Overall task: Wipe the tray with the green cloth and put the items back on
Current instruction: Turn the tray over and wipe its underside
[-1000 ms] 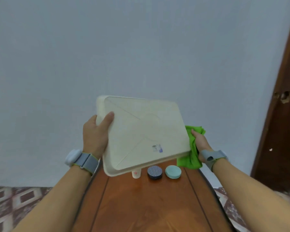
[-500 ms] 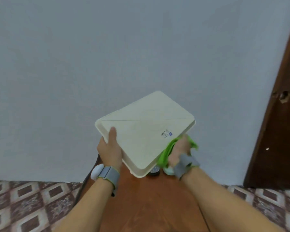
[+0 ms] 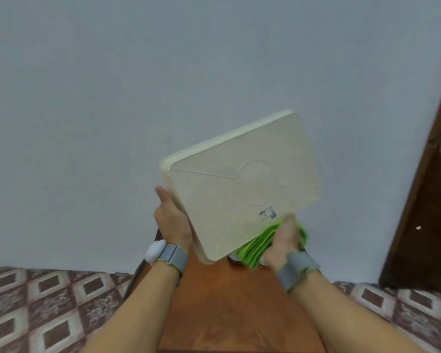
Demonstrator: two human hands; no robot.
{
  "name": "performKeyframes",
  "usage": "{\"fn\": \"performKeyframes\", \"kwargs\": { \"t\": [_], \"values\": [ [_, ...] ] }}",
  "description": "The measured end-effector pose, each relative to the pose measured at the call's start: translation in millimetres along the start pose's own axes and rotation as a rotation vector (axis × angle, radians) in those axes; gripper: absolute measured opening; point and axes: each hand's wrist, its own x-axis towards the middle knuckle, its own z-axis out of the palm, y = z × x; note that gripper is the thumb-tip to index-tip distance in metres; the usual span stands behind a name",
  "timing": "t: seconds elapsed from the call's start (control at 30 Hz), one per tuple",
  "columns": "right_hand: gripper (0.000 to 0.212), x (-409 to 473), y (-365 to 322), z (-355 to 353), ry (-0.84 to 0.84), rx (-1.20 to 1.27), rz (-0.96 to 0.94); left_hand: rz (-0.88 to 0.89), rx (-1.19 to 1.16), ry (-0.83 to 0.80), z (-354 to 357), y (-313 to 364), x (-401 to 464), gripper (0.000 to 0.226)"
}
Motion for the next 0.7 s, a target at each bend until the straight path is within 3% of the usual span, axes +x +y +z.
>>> {"fn": "performKeyframes", "kwargs": {
  "t": [0.07, 0.13, 0.2, 0.27, 0.4, 0.47, 0.57, 0.7],
  "values": [
    [0.021, 73.5, -46.3, -9.5, 0.060, -0.058, -0.107, 0.058, -0.006, -0.047, -5.8, -1.1, 9.9, 0.061],
    [0.027, 104.9, -98.4, -11.5, 0.092, -0.073, -0.026, 0.123, -0.002, -0.071, -9.8, -3.9, 18.4, 0.055],
    [0.037, 110.8, -124.6, -15.9, -0.069, -0.099, 0.145, 0.172, -0.047, -0.123, -8.0, -4.8, 22.9, 0.046],
    [0.032, 95.3, -132.6, -18.4, -0.183, -0.253, 0.223, 0.115, -0.134, -0.170, -7.4, -6.6, 25.5, 0.041],
    [0.021, 87.2, -129.9, -32.4, -0.455, -0.240, 0.148, 0.056, -0.041, -0.352, -14.3, -19.7, 39.0, 0.017],
    [0.022, 103.7, -124.5, -46.7, -0.478, -0.286, 0.127, -0.012, 0.077, -0.429, -20.4, -28.5, 44.4, 0.038],
    [0.046, 129.7, -117.6, -67.6, -0.436, -0.500, 0.186, -0.267, 0.155, -0.459, -25.7, -42.5, 45.8, 0.071],
    [0.029, 127.6, -106.4, -82.7, -0.362, -0.736, 0.104, -0.571, 0.191, -0.549, -37.9, -71.7, 45.7, 0.071]
  ]
}}
